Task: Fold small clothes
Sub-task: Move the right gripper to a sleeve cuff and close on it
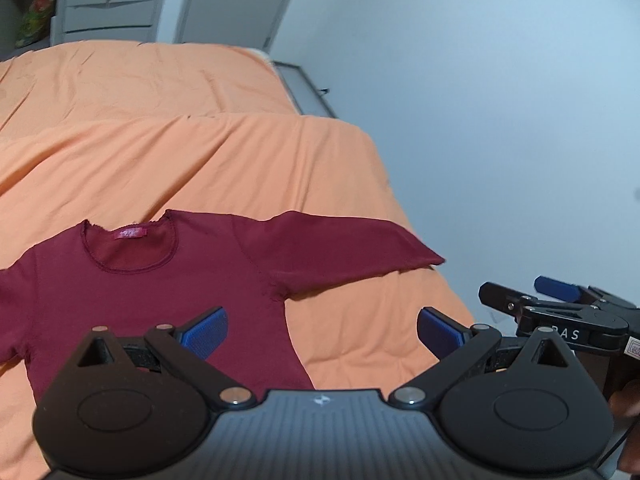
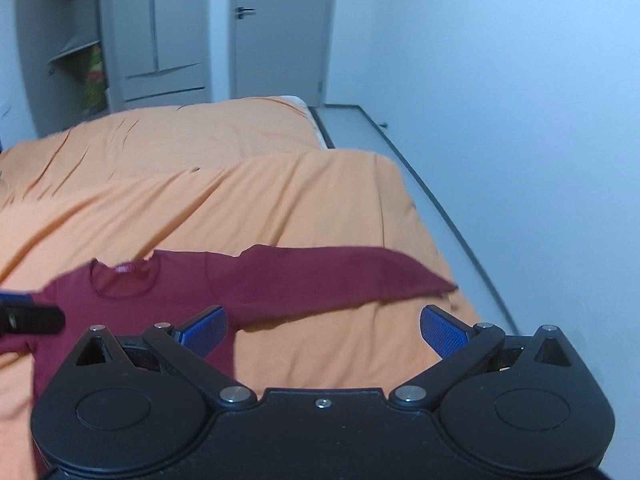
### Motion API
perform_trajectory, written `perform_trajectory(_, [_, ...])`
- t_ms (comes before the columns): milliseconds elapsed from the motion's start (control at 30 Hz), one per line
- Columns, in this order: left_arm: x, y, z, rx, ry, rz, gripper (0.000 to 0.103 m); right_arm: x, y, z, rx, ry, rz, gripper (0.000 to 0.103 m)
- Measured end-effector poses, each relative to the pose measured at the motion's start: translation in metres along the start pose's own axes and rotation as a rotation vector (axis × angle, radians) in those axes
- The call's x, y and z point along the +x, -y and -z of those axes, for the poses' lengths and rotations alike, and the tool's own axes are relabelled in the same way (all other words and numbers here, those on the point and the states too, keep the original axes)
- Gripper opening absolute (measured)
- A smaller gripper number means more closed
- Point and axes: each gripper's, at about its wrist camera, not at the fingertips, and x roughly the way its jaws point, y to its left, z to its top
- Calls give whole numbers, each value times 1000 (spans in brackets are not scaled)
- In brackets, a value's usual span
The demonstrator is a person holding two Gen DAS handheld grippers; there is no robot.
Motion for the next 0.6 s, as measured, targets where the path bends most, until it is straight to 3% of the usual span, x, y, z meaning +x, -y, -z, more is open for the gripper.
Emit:
perform_trajectory(200, [44, 23, -11, -56, -35, -85, 103, 60, 52, -12, 75, -49, -155, 102])
perform_trajectory(300, [73, 36, -16, -88, -52, -141, 103, 122, 87, -7, 167, -195, -182, 102])
perform_trajectory(367, [91, 45, -19, -115, -67, -154, 103, 167, 123, 3, 293, -291, -248, 100])
perform_trajectory(600, [151, 75, -21, -121, -127, -168, 103, 269, 223, 19, 629, -192, -272, 98])
